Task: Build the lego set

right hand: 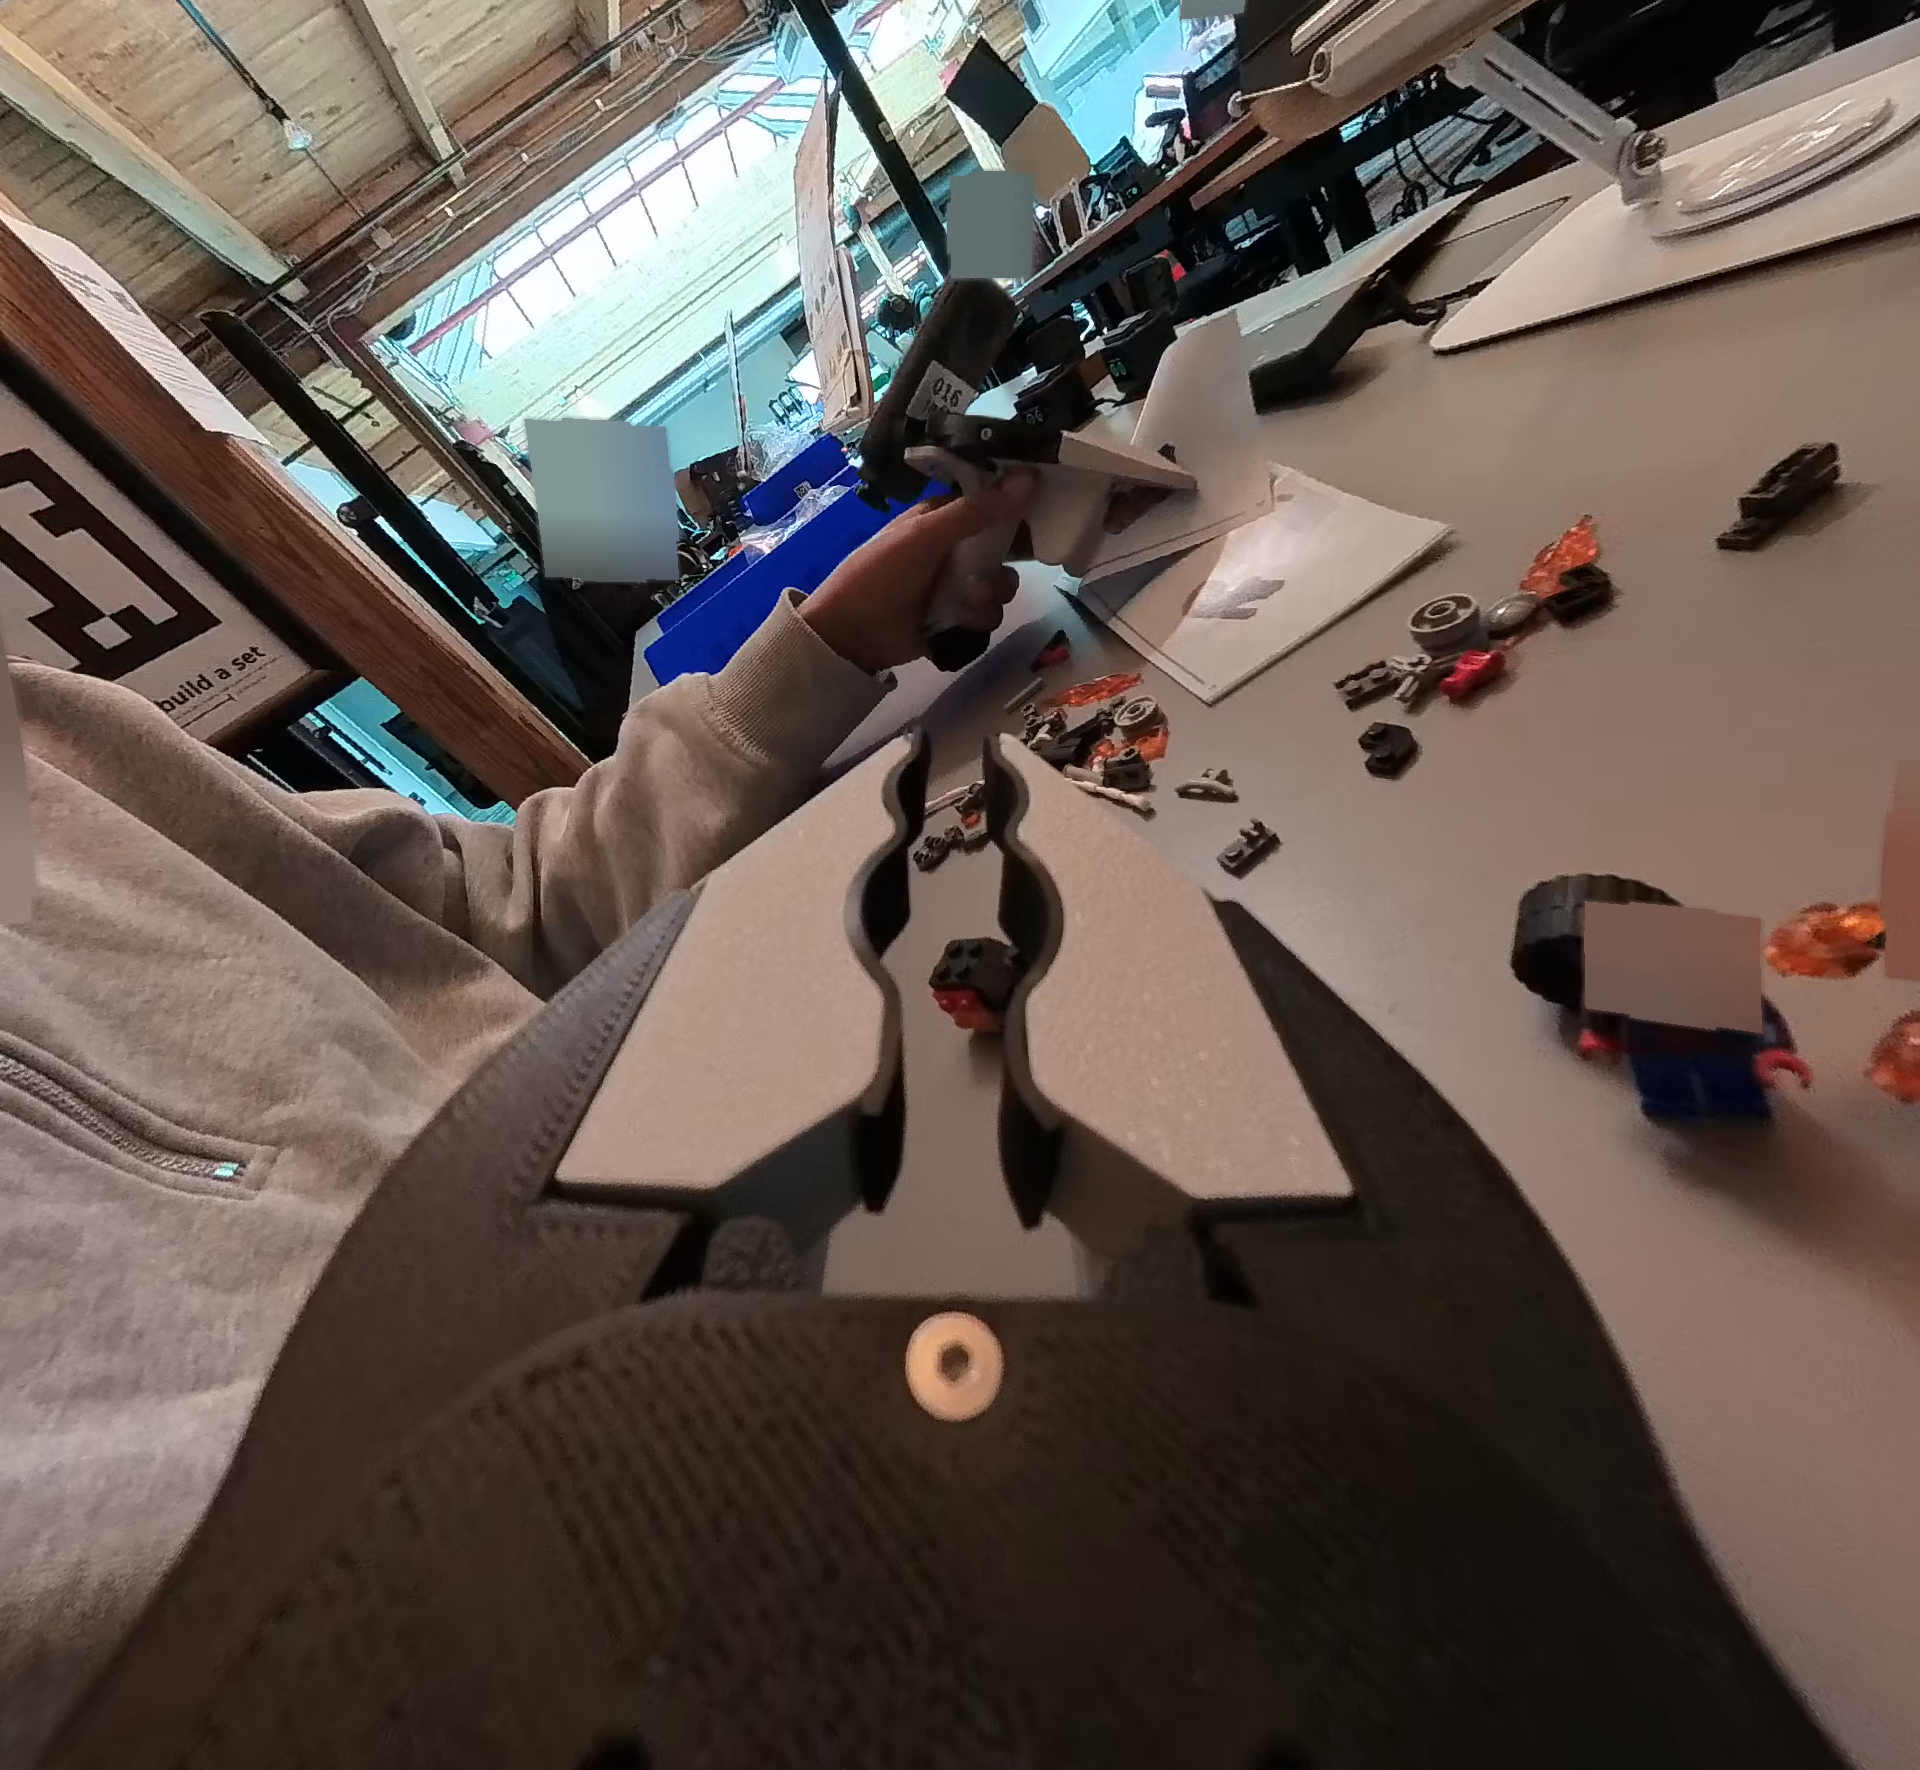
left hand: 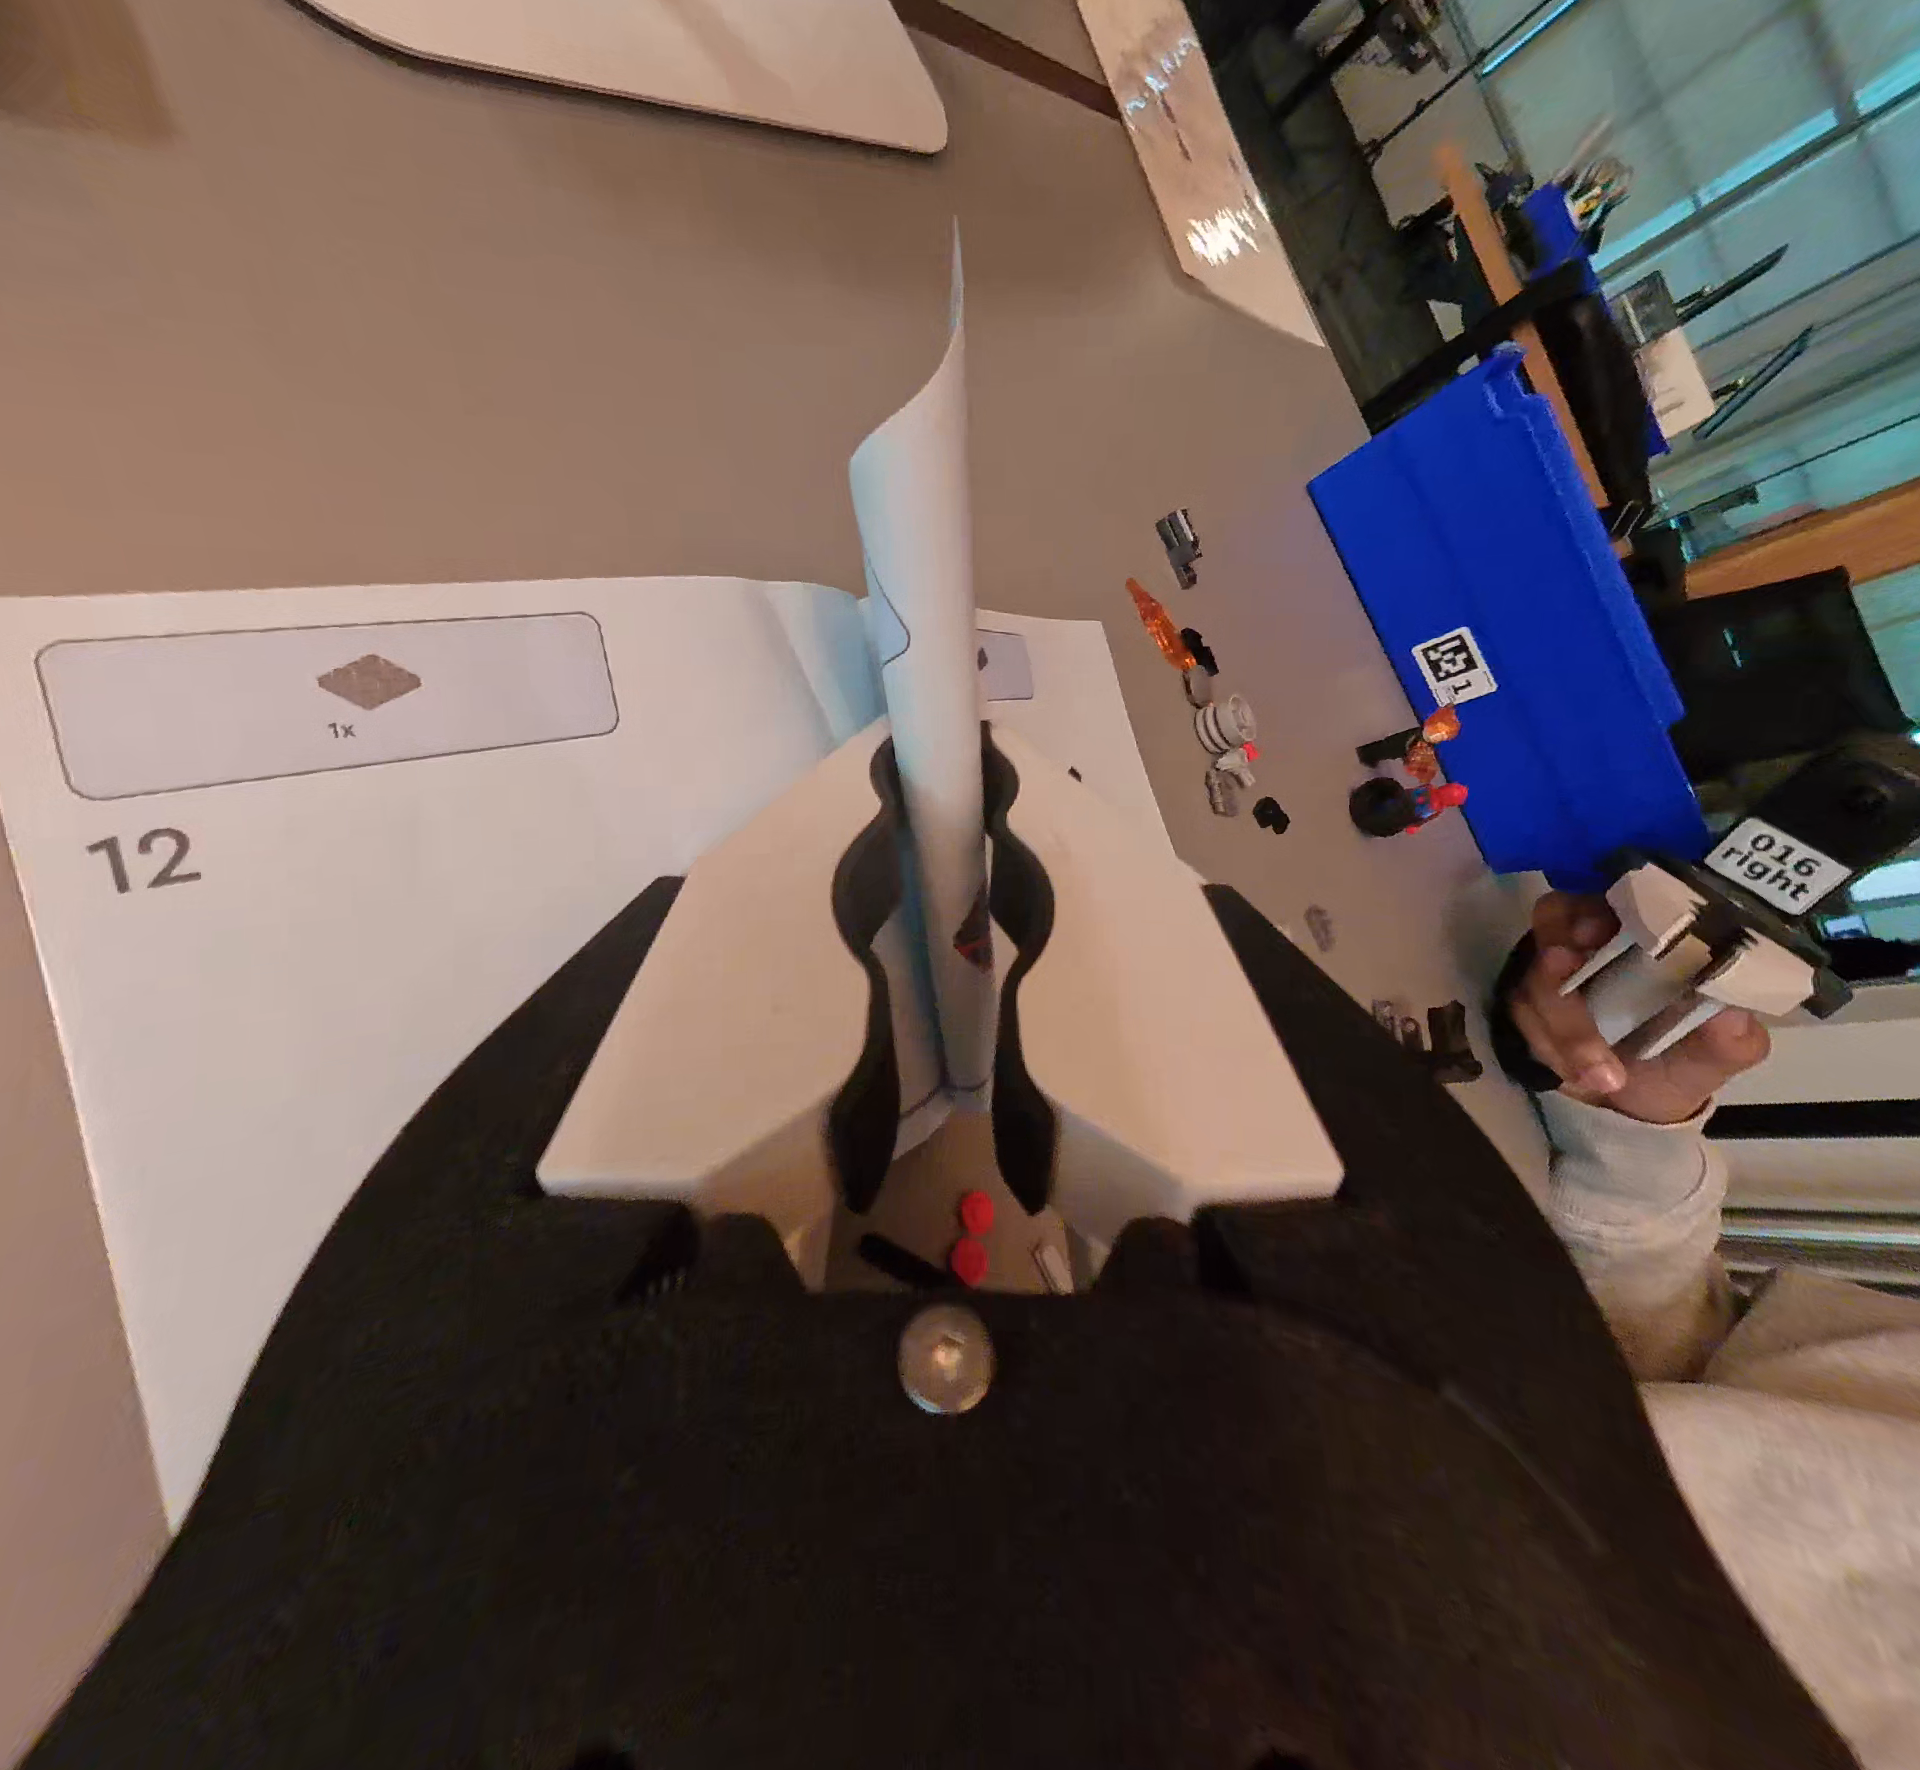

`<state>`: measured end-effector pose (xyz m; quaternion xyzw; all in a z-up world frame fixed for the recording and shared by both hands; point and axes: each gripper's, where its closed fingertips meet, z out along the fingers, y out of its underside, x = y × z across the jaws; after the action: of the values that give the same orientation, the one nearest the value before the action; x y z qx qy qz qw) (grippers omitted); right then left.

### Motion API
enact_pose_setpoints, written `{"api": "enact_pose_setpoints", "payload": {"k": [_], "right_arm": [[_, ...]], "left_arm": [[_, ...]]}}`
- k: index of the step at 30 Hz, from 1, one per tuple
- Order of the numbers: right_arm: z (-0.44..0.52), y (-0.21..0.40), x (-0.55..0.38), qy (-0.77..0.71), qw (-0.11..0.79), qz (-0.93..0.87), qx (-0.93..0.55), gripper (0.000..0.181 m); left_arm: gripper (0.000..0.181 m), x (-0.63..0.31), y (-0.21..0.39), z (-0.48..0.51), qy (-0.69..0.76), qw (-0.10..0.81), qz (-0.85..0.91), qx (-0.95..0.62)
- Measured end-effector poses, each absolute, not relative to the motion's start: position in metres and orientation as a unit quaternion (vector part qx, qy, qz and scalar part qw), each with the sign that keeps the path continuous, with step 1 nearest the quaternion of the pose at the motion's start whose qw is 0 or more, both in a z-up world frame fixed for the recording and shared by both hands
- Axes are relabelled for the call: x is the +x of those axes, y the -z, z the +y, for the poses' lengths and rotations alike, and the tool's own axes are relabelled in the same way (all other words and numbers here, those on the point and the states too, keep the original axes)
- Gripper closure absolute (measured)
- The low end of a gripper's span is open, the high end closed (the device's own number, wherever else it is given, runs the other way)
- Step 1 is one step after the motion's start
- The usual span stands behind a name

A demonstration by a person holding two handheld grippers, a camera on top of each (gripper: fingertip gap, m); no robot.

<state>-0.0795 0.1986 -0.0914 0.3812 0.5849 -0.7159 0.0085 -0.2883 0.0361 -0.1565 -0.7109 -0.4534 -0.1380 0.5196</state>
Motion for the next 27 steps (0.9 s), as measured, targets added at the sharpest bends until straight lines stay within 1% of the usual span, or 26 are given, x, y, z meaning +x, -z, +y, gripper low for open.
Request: {"api": "enact_pose_setpoints", "payload": {"k": [4, 5, 6, 9, 11, 12, 14, 16, 18, 19, 20, 23, 25, 27], "right_arm": [[0.196, 0.09, -0.077, 0.716, 0.003, 0.592, 0.37, 0.169], [0.192, 0.088, -0.074, 0.716, -0.01, 0.602, 0.354, 0.169], [0.189, 0.086, -0.072, 0.711, -0.036, 0.617, 0.335, 0.169], [0.178, 0.085, -0.079, 0.669, -0.158, 0.668, 0.284, 0.166], [0.166, 0.074, -0.09, 0.652, -0.213, 0.679, 0.263, 0.156], [0.157, 0.064, -0.095, 0.654, -0.222, 0.678, 0.253, 0.149], [0.133, 0.037, -0.109, 0.669, -0.212, 0.671, 0.24, 0.134], [0.108, 0.017, -0.133, 0.671, -0.187, 0.675, 0.243, 0.114], [0.087, 0.017, -0.166, 0.641, -0.164, 0.706, 0.253, 0.104], [0.079, 0.025, -0.185, 0.614, -0.159, 0.73, 0.255, 0.103], [0.073, 0.037, -0.202, 0.582, -0.16, 0.758, 0.248, 0.107], [0.073, 0.088, -0.25, 0.465, -0.212, 0.831, 0.218, 0.119], [0.071, 0.116, -0.264, 0.43, -0.189, 0.853, 0.226, 0.127], [0.066, 0.132, -0.268, 0.427, -0.147, 0.858, 0.247, 0.12]], "left_arm": [[0.168, -0.287, 0.156, 0.038, 0.144, 0.522, -0.452, -0.709], [0.168, -0.286, 0.155, 0.04, 0.147, 0.524, -0.448, -0.709], [0.168, -0.285, 0.154, 0.041, 0.15, 0.525, -0.446, -0.709], [0.168, -0.284, 0.152, 0.043, 0.154, 0.531, -0.444, -0.705], [0.167, -0.283, 0.151, 0.045, 0.161, 0.535, -0.442, -0.702], [0.167, -0.282, 0.15, 0.046, 0.161, 0.537, -0.44, -0.701], [0.167, -0.281, 0.147, 0.047, 0.159, 0.541, -0.436, -0.702], [0.167, -0.281, 0.144, 0.048, 0.156, 0.547, -0.432, -0.7], [0.167, -0.28, 0.141, 0.049, 0.159, 0.555, -0.428, -0.696], [0.167, -0.28, 0.139, 0.05, 0.16, 0.558, -0.426, -0.694], [0.167, -0.279, 0.138, 0.05, 0.159, 0.561, -0.424, -0.693], [0.165, -0.281, 0.133, 0.047, 0.15, 0.571, -0.425, -0.686], [0.166, -0.283, 0.13, 0.045, 0.152, 0.578, -0.425, -0.68], [0.166, -0.282, 0.129, 0.045, 0.159, 0.58, -0.424, -0.678]]}}
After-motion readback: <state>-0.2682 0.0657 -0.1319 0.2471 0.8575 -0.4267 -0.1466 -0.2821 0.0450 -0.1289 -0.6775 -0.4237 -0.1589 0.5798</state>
